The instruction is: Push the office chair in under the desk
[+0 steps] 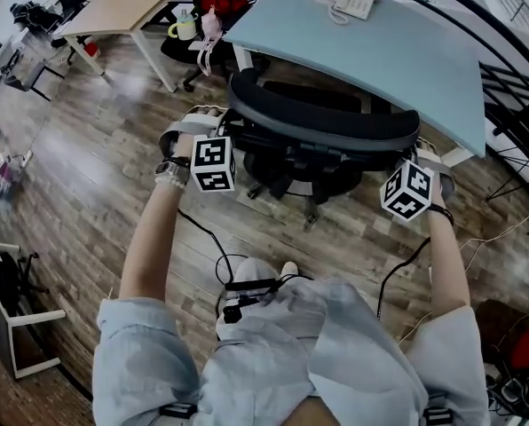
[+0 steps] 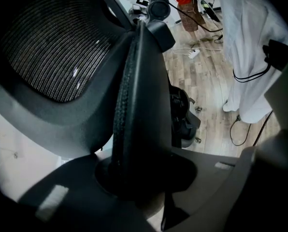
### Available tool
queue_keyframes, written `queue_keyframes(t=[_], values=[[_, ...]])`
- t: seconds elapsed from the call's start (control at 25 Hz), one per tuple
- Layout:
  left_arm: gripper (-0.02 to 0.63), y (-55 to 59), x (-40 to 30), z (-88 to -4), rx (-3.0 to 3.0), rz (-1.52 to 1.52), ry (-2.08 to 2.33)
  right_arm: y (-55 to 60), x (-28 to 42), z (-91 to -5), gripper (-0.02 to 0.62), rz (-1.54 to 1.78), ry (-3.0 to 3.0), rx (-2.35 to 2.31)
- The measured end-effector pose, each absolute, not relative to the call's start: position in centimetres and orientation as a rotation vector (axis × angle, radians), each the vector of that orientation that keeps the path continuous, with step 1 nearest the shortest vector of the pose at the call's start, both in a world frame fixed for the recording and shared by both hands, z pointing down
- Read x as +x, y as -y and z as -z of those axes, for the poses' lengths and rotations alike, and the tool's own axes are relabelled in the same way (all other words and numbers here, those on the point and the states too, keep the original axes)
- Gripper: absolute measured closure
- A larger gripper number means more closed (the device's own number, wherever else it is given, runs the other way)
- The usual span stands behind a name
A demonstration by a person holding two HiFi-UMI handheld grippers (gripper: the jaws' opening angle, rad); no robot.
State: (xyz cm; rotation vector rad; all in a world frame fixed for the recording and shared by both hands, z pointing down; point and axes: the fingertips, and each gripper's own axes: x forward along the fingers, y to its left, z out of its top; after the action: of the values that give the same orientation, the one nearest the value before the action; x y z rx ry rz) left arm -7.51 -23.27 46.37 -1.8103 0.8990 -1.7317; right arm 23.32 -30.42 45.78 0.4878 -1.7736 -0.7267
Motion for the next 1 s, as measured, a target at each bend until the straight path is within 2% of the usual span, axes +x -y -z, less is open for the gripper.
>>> queue_keyframes(t=[1.0], values=[[0.508,31.9,-7.9,-46.2,-1.841,1.656,-0.809,35.8,23.3,-45.4,0.411,0.658,1.733,0.579]])
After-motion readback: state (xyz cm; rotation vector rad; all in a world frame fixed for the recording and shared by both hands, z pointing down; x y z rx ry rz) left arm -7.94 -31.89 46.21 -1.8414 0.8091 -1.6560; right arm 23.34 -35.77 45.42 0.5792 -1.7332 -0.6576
